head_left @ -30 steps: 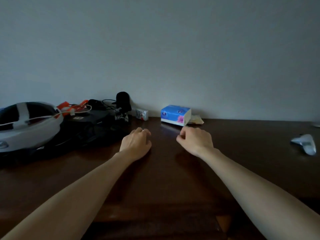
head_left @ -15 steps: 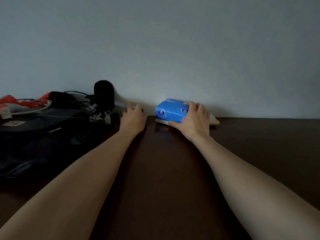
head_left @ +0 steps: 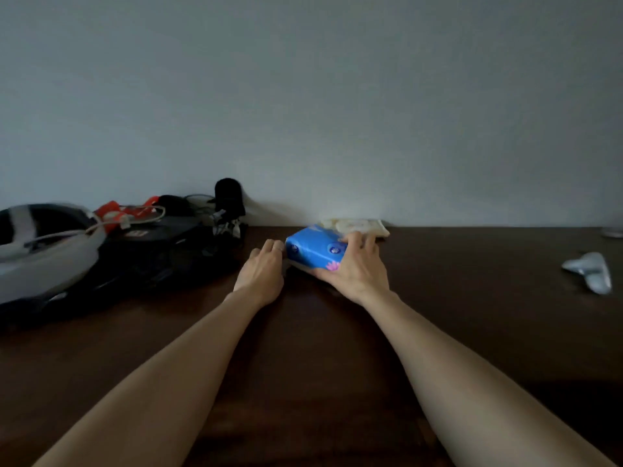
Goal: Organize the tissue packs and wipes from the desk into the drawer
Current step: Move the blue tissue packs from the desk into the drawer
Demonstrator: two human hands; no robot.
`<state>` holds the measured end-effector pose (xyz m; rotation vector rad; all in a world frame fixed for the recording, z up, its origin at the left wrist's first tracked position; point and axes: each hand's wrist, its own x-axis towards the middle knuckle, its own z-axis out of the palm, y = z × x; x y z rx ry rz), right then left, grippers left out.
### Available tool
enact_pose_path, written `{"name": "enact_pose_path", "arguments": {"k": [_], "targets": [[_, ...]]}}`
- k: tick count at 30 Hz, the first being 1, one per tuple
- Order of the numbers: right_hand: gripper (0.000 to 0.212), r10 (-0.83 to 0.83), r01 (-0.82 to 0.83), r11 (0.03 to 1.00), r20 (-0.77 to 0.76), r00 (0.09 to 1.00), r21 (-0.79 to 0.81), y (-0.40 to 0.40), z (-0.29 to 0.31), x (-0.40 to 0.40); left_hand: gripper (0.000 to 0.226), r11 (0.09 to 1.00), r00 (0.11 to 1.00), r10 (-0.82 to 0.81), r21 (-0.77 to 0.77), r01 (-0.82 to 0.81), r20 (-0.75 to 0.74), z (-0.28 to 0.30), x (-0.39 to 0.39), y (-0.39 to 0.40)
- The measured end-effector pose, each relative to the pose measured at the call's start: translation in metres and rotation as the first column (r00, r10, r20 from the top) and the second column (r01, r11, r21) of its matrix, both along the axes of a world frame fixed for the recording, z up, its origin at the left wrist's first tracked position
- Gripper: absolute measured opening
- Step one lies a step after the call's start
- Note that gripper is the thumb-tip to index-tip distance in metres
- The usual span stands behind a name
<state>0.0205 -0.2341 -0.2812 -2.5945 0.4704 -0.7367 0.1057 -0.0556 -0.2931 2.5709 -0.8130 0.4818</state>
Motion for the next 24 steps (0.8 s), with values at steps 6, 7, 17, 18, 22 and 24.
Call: {"name": "enact_pose_path", "arguments": {"k": [6, 7, 17, 18, 22, 24], "targets": [[0.090, 0.037, -0.037, 0.996, -0.002, 0.999, 0.078, 0.046, 0.009, -0.142, 0.032, 0.992, 0.999, -0.019, -0.122, 0.014, -0.038, 0.007, -0.143, 0.054], [0.086, 0.038, -0.039, 0.993, 0.015, 0.999, 0.111, 0.053, 0.010, -0.163, 0.032, 0.980, 0.999, -0.011, -0.199, 0.001, -0.050, 0.008, -0.166, 0.062], [0.057, 0.138, -0.389, 0.533, 0.376, 0.916, 0.752, 0.104, -0.071, -0.335, 0.065, 0.777, 0.928, -0.361, -0.580, 0.246, -0.090, -0.042, -0.316, 0.134], [0.055, 0.152, -0.368, 0.437, 0.336, 0.930, 0.821, 0.100, -0.085, -0.341, 0.063, 0.787, 0.905, -0.401, -0.558, 0.263, -0.139, -0.049, -0.319, 0.144], [0.047, 0.185, -0.139, 0.151, 0.110, 0.977, 0.979, 0.090, -0.148, -0.352, 0.044, 0.846, 0.770, -0.415, -0.517, 0.130, -0.485, -0.094, -0.324, 0.168], [0.051, 0.175, -0.049, 0.156, 0.021, 0.984, 0.986, 0.090, -0.180, -0.350, 0.036, 0.822, 0.703, -0.367, -0.566, -0.061, -0.609, -0.125, -0.326, 0.175]]}}
